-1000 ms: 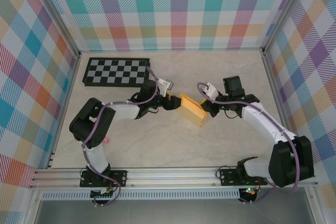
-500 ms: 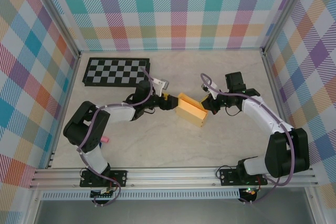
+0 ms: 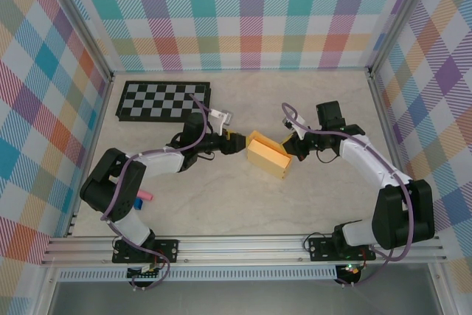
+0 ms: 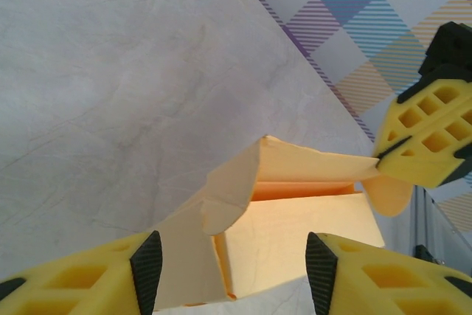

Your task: Fold the paper box

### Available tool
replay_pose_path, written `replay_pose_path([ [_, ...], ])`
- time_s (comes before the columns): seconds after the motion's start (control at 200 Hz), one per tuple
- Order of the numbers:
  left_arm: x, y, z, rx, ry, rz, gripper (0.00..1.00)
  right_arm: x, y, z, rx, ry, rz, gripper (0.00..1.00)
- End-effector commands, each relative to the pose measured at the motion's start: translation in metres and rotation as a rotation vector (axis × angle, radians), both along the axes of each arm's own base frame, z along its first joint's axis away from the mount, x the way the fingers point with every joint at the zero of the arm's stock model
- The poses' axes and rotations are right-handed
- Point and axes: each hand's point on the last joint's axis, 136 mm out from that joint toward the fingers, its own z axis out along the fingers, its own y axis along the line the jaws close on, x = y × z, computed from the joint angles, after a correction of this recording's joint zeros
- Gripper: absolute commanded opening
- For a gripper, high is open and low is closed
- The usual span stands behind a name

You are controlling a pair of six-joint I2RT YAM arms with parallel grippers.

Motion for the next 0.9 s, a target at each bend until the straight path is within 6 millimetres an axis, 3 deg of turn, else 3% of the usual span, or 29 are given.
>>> replay_pose_path([
  [0.0,-0.003,-0.001,0.008,-0.031,-0.053,-0.049,0.56,-0.005,0.002,-0.001,0.014,0.036,0.019,0.0],
  [0.305,0.012,-0.015,0.029,-0.074,-0.086,-0.084,0.5,-0.006,0.001,-0.002,0.011,0.038,0.018,0.0],
  [0.895,-0.008,-0.028,0.014,-0.078,-0.014,-0.167,0.4,-0.003,0.0,-0.004,-0.006,0.037,0.01,0.0],
])
